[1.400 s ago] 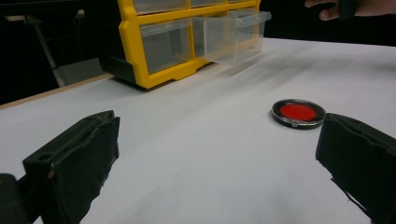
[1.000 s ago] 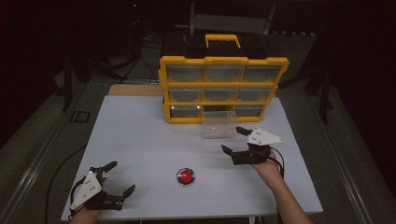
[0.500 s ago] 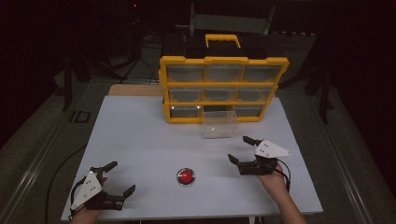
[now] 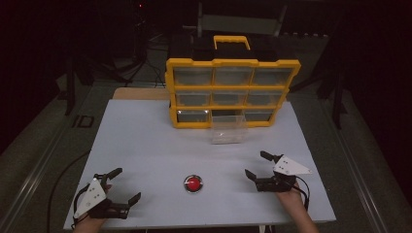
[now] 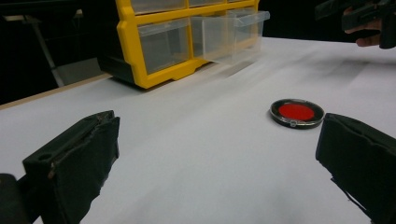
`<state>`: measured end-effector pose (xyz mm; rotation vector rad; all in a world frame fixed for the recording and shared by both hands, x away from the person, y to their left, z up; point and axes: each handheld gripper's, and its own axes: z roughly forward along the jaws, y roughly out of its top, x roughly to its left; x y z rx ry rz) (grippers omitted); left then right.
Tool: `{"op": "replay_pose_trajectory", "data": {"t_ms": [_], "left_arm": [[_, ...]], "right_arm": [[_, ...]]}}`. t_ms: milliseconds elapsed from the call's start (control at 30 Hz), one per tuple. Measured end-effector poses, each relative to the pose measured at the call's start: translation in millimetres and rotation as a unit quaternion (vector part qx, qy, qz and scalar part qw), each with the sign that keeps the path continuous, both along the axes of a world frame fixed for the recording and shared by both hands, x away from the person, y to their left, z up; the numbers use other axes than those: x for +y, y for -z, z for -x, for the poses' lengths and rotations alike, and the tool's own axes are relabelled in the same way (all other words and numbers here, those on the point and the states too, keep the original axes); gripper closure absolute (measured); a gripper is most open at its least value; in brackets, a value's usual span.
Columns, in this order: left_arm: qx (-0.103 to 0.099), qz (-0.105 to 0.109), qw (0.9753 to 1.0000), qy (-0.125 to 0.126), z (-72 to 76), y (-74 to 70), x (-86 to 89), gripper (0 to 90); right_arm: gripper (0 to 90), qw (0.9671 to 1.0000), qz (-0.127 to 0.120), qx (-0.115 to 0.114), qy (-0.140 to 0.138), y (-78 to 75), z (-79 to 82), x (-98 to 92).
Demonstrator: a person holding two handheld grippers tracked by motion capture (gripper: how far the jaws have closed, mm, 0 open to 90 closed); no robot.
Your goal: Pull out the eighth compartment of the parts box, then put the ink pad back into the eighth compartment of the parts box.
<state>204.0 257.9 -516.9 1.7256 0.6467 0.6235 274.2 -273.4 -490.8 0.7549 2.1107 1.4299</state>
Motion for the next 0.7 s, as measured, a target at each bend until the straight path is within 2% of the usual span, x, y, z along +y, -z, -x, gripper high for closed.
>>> {"op": "replay_pose_trajectory", "data": {"t_ms": [133, 300, 433, 533, 700], "left_arm": [[0.0, 0.001, 1.0, -0.001, 0.1, -0.1, 0.2, 0.0], [0.0, -0.002, 1.0, -0.001, -0.1, 0.1, 0.2, 0.0], [0.003, 0.005, 1.0, -0.006, -1.0, 0.5, 1.7, 0.0], [0.004, 0.002, 1.0, -0.005, -1.3, 0.7, 1.3, 0.0], [0.005, 0.002, 1.0, -0.004, -1.2, 0.8, 0.8, 0.0]], "right_arm": [[12.3, 1.0, -0.002, 0.0, 0.006, 5.1, 3.4, -10.4], [12.4, 0.9997, 0.01, -0.005, 0.02, 10.3, 2.5, -16.6], [11.9, 0.9995, 0.004, 0.006, 0.029, 15.2, -2.4, -16.6], [13.1, 0.9997, -0.004, 0.012, 0.022, 15.6, -2.9, -16.8], [12.9, 0.9997, 0.017, 0.013, 0.009, 17.1, -1.1, -11.3]]}}
